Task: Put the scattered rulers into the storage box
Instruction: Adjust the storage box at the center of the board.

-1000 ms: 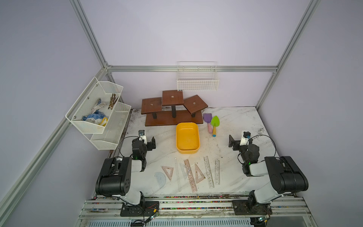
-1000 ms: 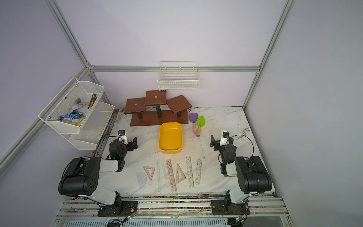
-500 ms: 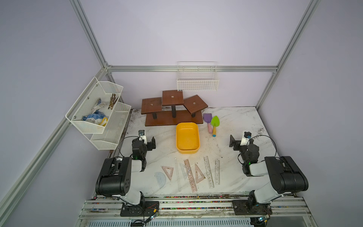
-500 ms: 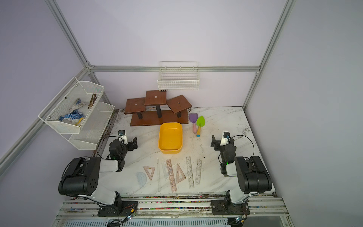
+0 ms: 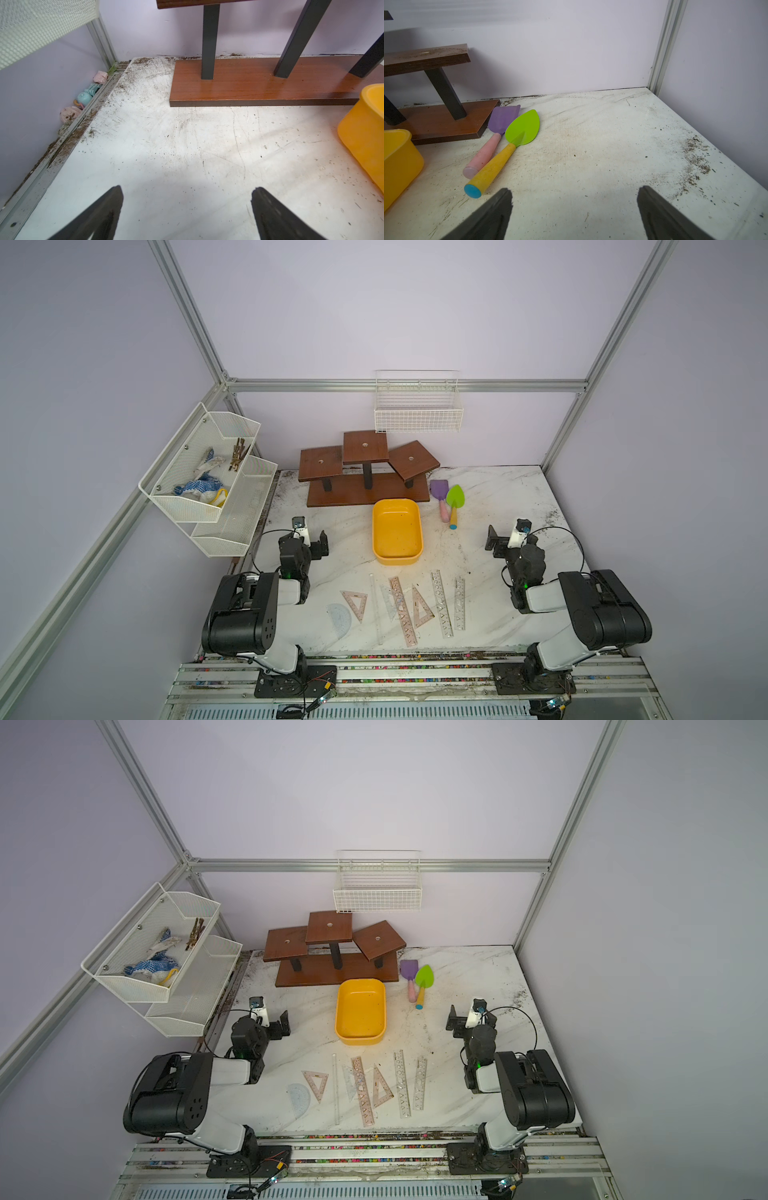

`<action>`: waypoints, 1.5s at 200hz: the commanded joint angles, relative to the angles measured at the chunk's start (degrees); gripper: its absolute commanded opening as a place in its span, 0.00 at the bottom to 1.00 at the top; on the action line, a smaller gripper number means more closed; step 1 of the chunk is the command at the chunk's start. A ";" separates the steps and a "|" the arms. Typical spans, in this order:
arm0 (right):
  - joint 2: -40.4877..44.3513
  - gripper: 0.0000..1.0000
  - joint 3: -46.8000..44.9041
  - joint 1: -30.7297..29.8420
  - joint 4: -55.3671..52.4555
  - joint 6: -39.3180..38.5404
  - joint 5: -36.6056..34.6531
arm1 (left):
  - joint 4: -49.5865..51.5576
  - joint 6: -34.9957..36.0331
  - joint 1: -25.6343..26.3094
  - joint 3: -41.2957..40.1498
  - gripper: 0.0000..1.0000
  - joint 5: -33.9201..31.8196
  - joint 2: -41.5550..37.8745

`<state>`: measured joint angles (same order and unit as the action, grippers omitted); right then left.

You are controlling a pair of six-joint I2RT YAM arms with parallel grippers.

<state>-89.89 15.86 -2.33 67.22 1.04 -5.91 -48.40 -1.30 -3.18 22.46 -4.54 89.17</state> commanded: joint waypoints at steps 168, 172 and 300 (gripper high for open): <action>-15.05 1.00 62.32 -19.78 -77.85 16.51 14.94 | 69.16 -25.07 16.85 53.92 1.00 8.12 8.47; -15.99 1.00 62.93 -19.91 -77.89 16.61 15.54 | 69.63 -25.07 16.89 54.46 1.00 8.84 9.27; -21.15 0.57 58.98 -22.41 -76.53 21.36 23.67 | 72.22 -29.28 22.31 53.65 0.84 26.97 17.51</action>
<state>-110.39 75.50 -24.51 -8.91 21.50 16.40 24.99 -29.65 18.00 74.70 18.81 105.01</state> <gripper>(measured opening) 0.574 0.867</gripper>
